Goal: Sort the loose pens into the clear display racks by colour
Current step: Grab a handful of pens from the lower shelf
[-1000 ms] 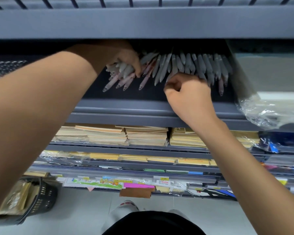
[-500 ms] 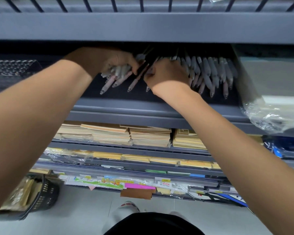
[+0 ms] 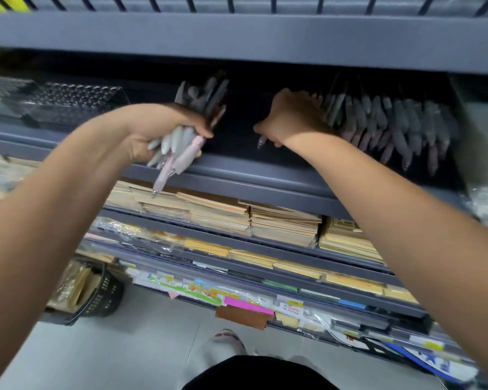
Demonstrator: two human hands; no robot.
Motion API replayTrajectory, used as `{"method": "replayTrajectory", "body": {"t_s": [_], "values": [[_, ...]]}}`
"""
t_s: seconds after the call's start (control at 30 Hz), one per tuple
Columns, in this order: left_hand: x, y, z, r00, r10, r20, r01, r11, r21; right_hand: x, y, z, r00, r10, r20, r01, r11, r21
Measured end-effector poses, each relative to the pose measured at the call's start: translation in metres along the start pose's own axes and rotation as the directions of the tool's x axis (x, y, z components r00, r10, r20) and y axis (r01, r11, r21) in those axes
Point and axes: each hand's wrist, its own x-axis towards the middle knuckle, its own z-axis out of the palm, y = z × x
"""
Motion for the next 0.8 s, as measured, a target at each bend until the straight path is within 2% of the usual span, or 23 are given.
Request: {"method": "replayTrajectory", "body": {"t_s": [0.1, 0.2, 0.33, 0.5, 0.63, 0.8], "values": [[-0.022, -0.016, 0.002, 0.997, 0.035, 0.072, -0.019, 0.978, -0.206, 0.001, -0.004, -0.005, 0.997, 0.007, 0.078, -0.013, 0.997, 0.078], [-0.04, -0.035, 0.005, 0.992, 0.12, 0.024, -0.104, 0.93, -0.352, -0.011, -0.003, -0.013, 0.994, -0.016, 0.11, -0.003, 0.986, 0.169], [-0.064, -0.061, 0.004, 0.991, 0.126, -0.056, -0.137, 0.88, -0.455, -0.038, 0.0, -0.013, 0.989, -0.071, 0.127, 0.028, 0.951, 0.309], [-0.086, -0.095, 0.0, 0.975, 0.101, -0.197, -0.184, 0.866, -0.466, -0.077, -0.003, 0.011, 0.979, -0.178, 0.1, 0.065, 0.734, 0.676], [-0.099, -0.12, -0.009, 0.948, 0.116, -0.296, -0.249, 0.849, -0.466, -0.1, -0.023, 0.029, 0.975, -0.213, 0.062, 0.086, 0.622, 0.779], [-0.119, -0.158, -0.043, 0.908, 0.109, -0.404, -0.276, 0.882, -0.383, -0.119, -0.071, 0.048, 0.957, -0.272, 0.103, 0.066, 0.549, 0.833]]}}
